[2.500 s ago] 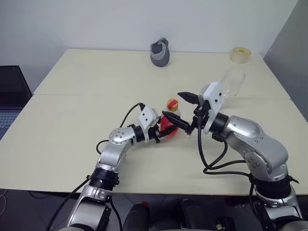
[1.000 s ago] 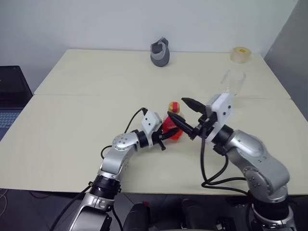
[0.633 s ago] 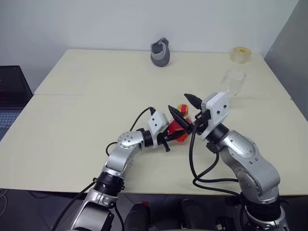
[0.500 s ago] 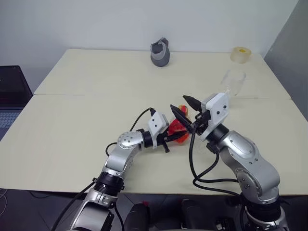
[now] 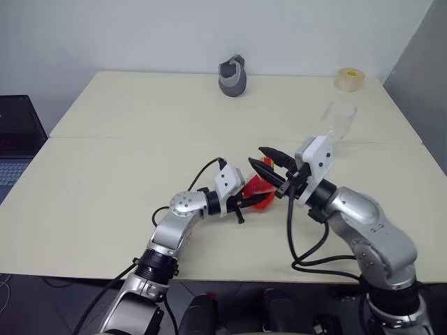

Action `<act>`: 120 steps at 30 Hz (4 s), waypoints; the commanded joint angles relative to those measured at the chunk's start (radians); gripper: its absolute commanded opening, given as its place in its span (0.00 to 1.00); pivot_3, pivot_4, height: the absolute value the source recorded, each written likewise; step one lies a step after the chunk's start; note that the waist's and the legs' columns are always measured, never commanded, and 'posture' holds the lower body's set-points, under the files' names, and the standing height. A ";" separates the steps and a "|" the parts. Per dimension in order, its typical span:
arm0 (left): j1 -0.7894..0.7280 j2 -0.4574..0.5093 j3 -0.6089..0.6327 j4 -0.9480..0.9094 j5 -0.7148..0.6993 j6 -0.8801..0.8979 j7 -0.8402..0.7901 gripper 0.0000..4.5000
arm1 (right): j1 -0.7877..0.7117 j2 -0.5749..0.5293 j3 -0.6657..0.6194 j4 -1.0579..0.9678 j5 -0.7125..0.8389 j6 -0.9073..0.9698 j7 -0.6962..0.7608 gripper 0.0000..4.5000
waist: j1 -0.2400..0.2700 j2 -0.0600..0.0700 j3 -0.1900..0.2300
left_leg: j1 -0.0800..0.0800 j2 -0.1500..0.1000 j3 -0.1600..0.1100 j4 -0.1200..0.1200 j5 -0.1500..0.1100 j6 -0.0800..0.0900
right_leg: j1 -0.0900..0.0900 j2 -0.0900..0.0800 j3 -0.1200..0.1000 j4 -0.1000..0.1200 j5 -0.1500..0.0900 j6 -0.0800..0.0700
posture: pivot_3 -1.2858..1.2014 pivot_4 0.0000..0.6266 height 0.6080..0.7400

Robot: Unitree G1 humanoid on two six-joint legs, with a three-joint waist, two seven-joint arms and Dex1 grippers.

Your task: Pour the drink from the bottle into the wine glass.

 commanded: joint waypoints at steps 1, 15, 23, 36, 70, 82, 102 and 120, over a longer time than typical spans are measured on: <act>-0.021 0.032 0.009 -0.083 -0.070 -0.028 -0.106 0.18 | -0.061 -0.099 -0.030 0.092 0.117 0.002 0.243 0.27 | 0.000 0.000 0.000 | 0.000 0.000 0.000 0.000 0.000 0.000 | 0.000 0.000 0.000 0.000 0.000 0.000 | 0.52 0.24 1.00; -0.040 0.030 0.030 -0.050 -0.059 -0.056 -0.124 0.17 | -0.102 -0.184 -0.102 0.124 0.228 0.033 0.308 0.44 | 0.001 0.001 0.001 | -0.001 0.001 -0.001 0.000 0.000 0.000 | 0.000 0.000 0.000 0.000 0.000 0.000 | 0.52 0.24 1.00; -0.068 -0.012 0.014 0.015 -0.006 -0.095 -0.028 0.17 | 0.006 -0.027 -0.095 -0.122 0.081 0.002 -0.098 0.83 | 0.000 0.001 0.001 | 0.000 0.001 -0.001 0.000 0.000 0.000 | 0.000 0.000 0.000 0.000 0.000 0.000 | 0.52 0.24 1.00; -0.110 -0.034 0.002 0.083 0.009 -0.128 -0.048 0.17 | 0.022 0.066 -0.053 -0.099 -0.091 -0.046 -0.240 0.83 | 0.001 0.001 0.001 | 0.000 0.000 -0.001 0.000 0.000 0.000 | 0.000 0.000 0.000 0.000 0.000 0.000 | 0.52 0.24 1.00; -0.104 -0.031 0.011 0.083 0.003 -0.113 -0.049 0.17 | -0.001 -0.016 -0.026 -0.078 -0.046 0.004 -0.190 0.83 | 0.001 0.001 0.001 | 0.000 0.000 0.000 0.000 0.000 0.000 | 0.000 0.001 0.000 0.000 0.000 0.000 | 0.52 0.24 1.00; -0.100 -0.032 0.018 0.083 0.002 -0.109 -0.044 0.17 | 0.123 -0.134 -0.249 -0.111 0.130 0.076 -0.087 0.83 | 0.001 0.001 0.001 | 0.000 0.000 0.000 0.000 0.000 0.000 | 0.000 0.001 0.000 0.000 0.000 0.000 | 0.52 0.24 1.00; -0.100 -0.037 0.016 0.082 0.003 -0.108 -0.041 0.17 | 0.011 -0.087 -0.123 -0.098 0.224 0.138 -0.165 0.83 | 0.001 0.001 0.001 | -0.001 0.000 0.001 0.000 0.000 0.000 | 0.000 0.001 0.001 -0.001 0.000 0.000 | 0.52 0.24 1.00; -0.100 -0.038 0.017 0.083 0.005 -0.109 -0.036 0.17 | -0.015 -0.088 -0.084 -0.096 0.176 0.091 -0.118 0.27 | 0.001 0.001 0.001 | 0.000 0.000 0.000 0.000 0.000 0.000 | 0.000 0.001 0.001 0.000 0.000 0.000 | 0.52 0.24 1.00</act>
